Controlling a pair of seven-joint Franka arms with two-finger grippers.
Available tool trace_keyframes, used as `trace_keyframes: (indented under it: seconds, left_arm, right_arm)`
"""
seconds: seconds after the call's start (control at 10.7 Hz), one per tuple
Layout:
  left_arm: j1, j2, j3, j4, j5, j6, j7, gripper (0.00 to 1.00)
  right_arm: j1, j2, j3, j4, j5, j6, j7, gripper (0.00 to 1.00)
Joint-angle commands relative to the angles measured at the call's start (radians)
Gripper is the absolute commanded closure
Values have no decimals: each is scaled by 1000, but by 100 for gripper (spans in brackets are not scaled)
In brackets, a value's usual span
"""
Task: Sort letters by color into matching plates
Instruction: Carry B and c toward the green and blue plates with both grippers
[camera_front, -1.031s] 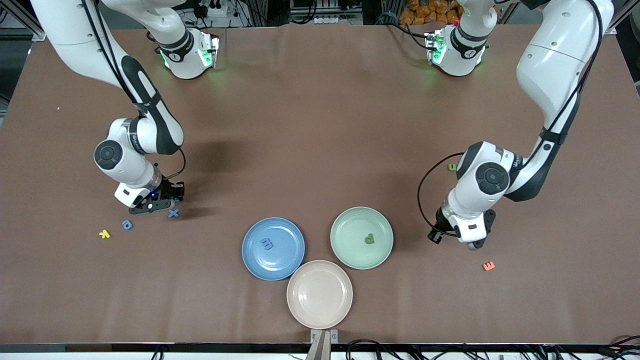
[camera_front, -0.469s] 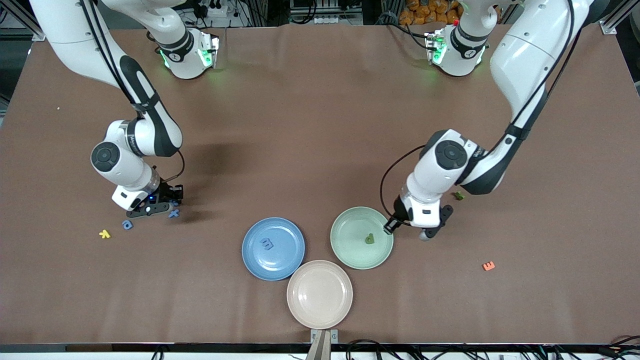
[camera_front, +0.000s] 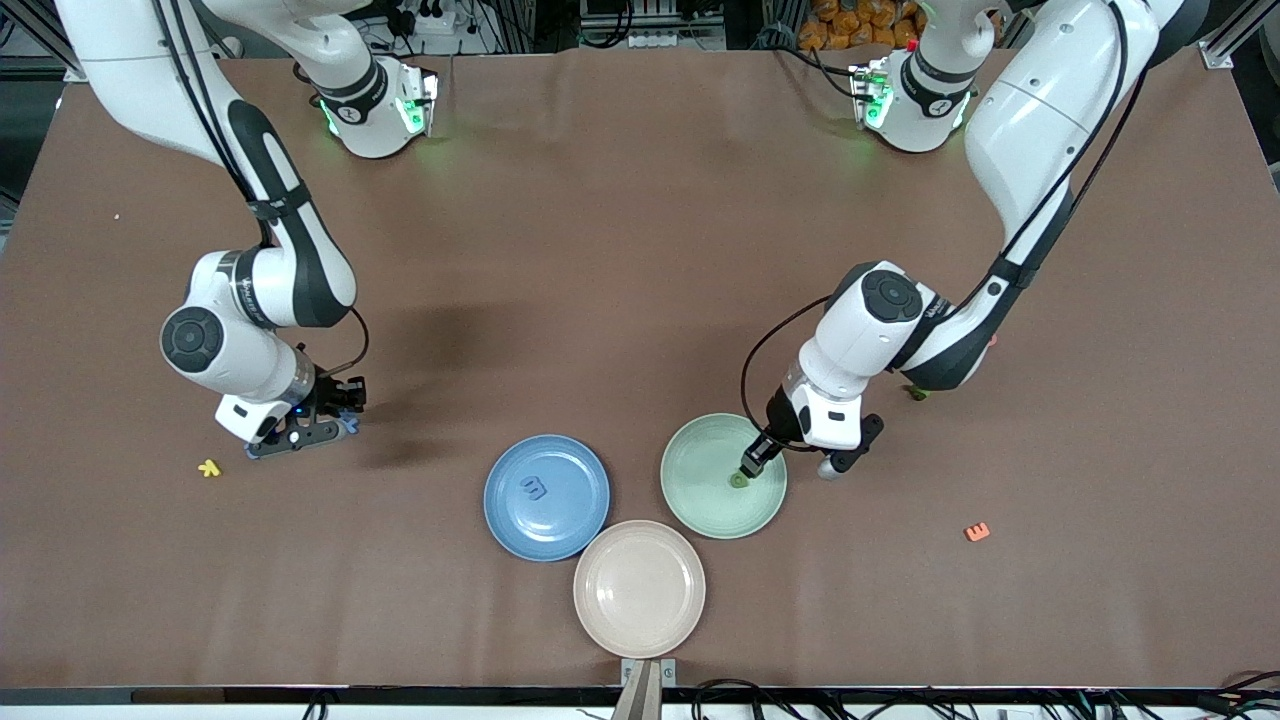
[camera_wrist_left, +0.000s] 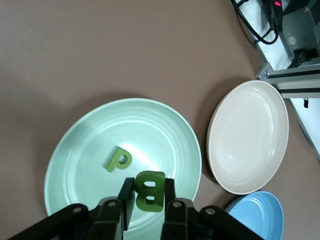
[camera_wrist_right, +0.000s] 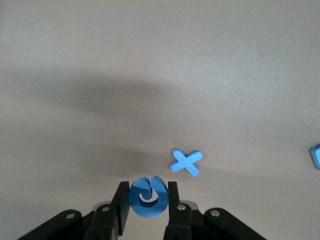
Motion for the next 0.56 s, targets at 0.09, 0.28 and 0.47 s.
trace_keyframes:
  seconds: [0.09, 0.28, 0.47]
  left_arm:
    - [-10, 37, 41, 10, 32, 48, -19, 32]
    - [-2, 52, 49, 9, 20, 48, -22, 0]
    - [-7, 55, 54, 10, 30, 46, -15, 0]
  right_arm:
    - [100, 8, 3, 195, 13, -175, 161, 74]
    - [146, 21, 3, 242, 15, -187, 227, 74]
    - [213, 50, 3, 313, 16, -187, 319, 76]
